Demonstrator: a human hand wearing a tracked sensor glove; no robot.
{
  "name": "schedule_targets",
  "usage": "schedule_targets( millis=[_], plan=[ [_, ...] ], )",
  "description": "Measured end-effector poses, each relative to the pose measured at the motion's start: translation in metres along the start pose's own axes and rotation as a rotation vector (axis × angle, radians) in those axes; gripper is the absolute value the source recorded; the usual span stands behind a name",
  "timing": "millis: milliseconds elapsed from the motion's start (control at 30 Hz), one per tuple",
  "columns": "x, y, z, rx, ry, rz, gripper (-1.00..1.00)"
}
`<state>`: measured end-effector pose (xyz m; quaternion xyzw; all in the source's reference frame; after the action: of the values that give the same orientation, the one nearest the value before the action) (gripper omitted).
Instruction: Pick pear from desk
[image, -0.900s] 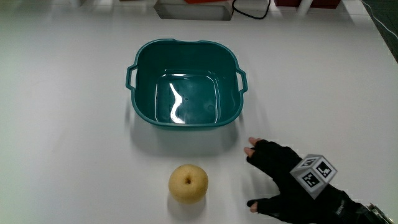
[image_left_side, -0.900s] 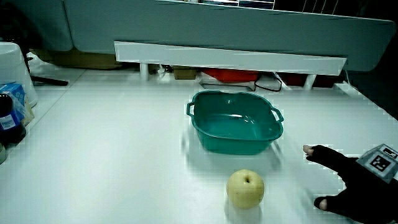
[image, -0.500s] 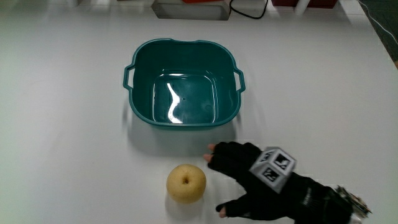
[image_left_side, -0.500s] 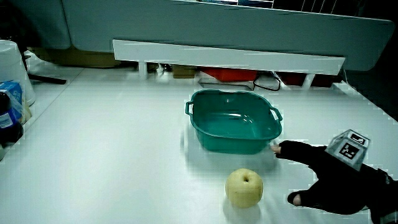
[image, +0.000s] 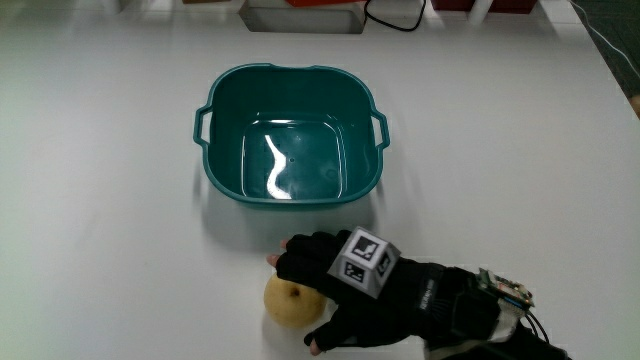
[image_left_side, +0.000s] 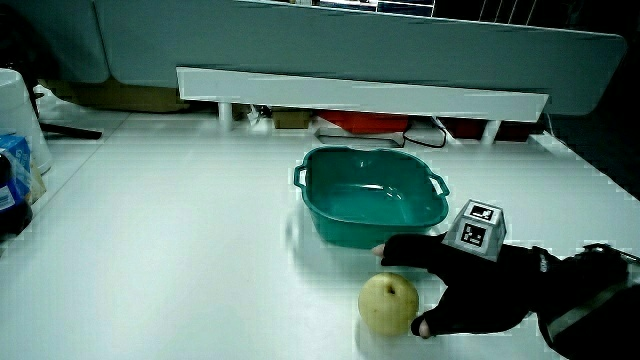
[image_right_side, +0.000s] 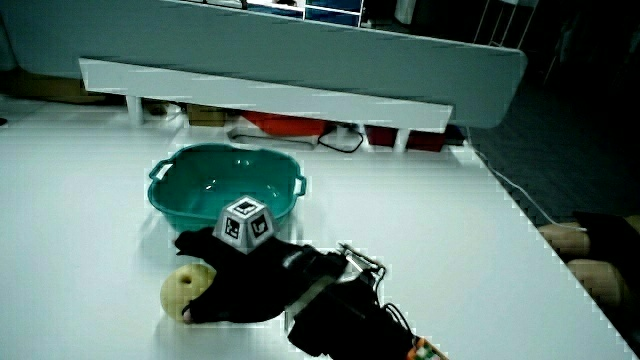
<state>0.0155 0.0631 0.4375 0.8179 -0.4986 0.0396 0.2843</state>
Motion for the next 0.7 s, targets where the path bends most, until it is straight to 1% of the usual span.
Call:
schedule_targets(
  millis=[33,67,100,133,167,233,267,333,367,433,467,533,600,633,667,700],
  plan=[
    [-0.003,0.002,0.003,-0.009,-0.013,0.0,0.0],
    [-0.003,0.006,-0.001,-0.038,-0.005,0.001,0.0],
    [-0.006,0.008,0.001,-0.026,-0.026,0.001,0.0],
    [-0.009,0.01,0.004,-0.031,-0.025,0.018,0.0],
    [-0.012,0.011,0.008,-0.022,-0.04,0.024,0.0],
    [-0.014,0.014,0.006,-0.04,-0.042,0.036,0.0],
    [-0.016,0.016,0.006,-0.038,-0.046,0.041,0.0],
    [-0.017,0.018,0.005,-0.032,-0.059,0.045,0.1],
    [-0.017,0.018,0.005,-0.028,-0.067,0.039,0.14],
    [-0.017,0.019,0.005,-0.03,-0.058,0.047,0.24],
    [-0.017,0.02,0.005,-0.023,-0.066,0.045,0.29],
    [-0.017,0.022,0.003,-0.03,-0.069,0.036,0.38],
    [-0.019,0.022,0.004,-0.019,-0.076,0.039,0.48],
    [-0.018,0.025,-0.001,-0.04,-0.072,0.04,0.52],
    [-0.02,0.024,0.001,-0.03,-0.079,0.045,0.57],
    [-0.019,0.025,-0.001,-0.035,-0.082,0.045,0.62]
  ],
)
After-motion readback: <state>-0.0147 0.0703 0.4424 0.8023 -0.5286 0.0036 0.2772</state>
